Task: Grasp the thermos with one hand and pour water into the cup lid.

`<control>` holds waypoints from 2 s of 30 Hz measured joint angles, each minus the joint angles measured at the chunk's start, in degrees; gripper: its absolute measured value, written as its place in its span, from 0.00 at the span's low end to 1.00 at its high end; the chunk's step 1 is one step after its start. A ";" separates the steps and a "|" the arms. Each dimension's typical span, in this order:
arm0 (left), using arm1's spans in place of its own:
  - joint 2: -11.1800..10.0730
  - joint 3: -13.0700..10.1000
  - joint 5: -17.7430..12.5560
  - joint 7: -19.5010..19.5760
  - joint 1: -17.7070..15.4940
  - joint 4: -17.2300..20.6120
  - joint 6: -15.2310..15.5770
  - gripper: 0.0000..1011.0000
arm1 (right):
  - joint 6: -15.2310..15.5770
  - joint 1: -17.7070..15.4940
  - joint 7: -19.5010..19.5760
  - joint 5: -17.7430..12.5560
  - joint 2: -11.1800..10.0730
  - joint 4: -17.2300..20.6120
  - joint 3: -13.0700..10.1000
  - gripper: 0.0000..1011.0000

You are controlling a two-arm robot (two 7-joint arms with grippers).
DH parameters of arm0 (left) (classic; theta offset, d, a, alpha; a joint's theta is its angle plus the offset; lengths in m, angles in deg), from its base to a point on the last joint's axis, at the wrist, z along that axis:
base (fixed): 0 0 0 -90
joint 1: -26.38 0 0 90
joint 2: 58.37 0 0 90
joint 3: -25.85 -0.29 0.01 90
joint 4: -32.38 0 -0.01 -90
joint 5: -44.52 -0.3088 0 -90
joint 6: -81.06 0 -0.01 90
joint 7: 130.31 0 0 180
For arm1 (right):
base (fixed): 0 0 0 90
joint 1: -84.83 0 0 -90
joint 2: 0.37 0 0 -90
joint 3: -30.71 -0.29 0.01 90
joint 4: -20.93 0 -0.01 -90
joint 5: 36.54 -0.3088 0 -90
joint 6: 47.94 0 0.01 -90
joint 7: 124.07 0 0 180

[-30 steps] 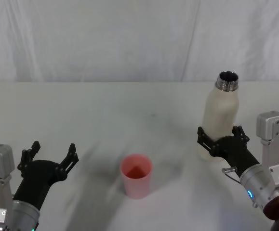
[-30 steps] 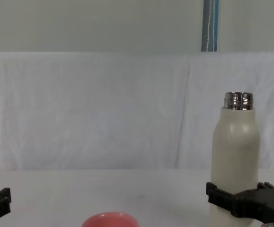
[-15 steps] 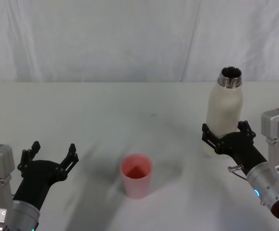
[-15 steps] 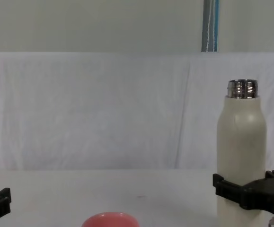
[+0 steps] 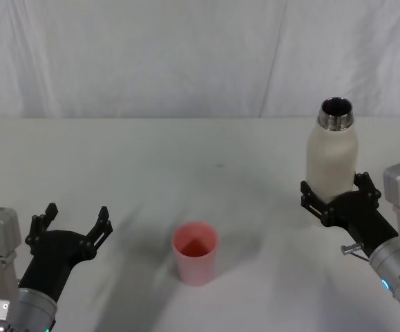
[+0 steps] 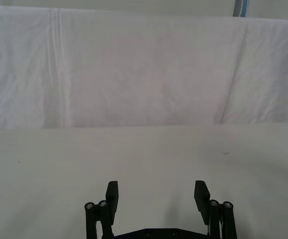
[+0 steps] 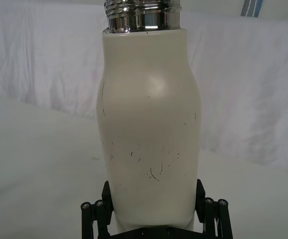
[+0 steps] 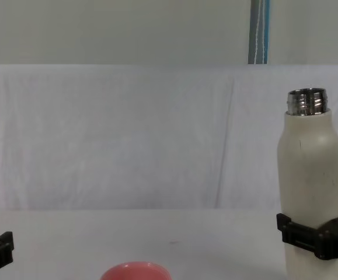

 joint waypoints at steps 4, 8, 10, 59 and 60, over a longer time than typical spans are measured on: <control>0.00 0.00 0.00 0.00 0.00 0.00 0.00 0.99 | -0.20 -0.61 0.38 1.60 -0.39 0.77 0.24 0.95; 0.00 0.00 0.00 0.00 0.00 0.00 0.00 0.99 | -0.53 -1.23 0.68 3.38 -0.76 1.61 0.49 0.95; 0.00 0.00 0.00 0.00 0.00 0.00 0.00 0.99 | -0.67 -1.45 0.83 4.12 -0.91 1.98 0.59 0.95; 0.00 0.00 0.00 0.00 0.00 0.00 0.00 0.99 | -8.26 -2.08 8.95 31.52 -3.31 2.18 6.82 0.95; 0.00 0.00 0.00 0.00 0.00 0.00 0.00 0.99 | -8.26 -2.06 9.37 32.07 -3.29 2.05 6.88 0.95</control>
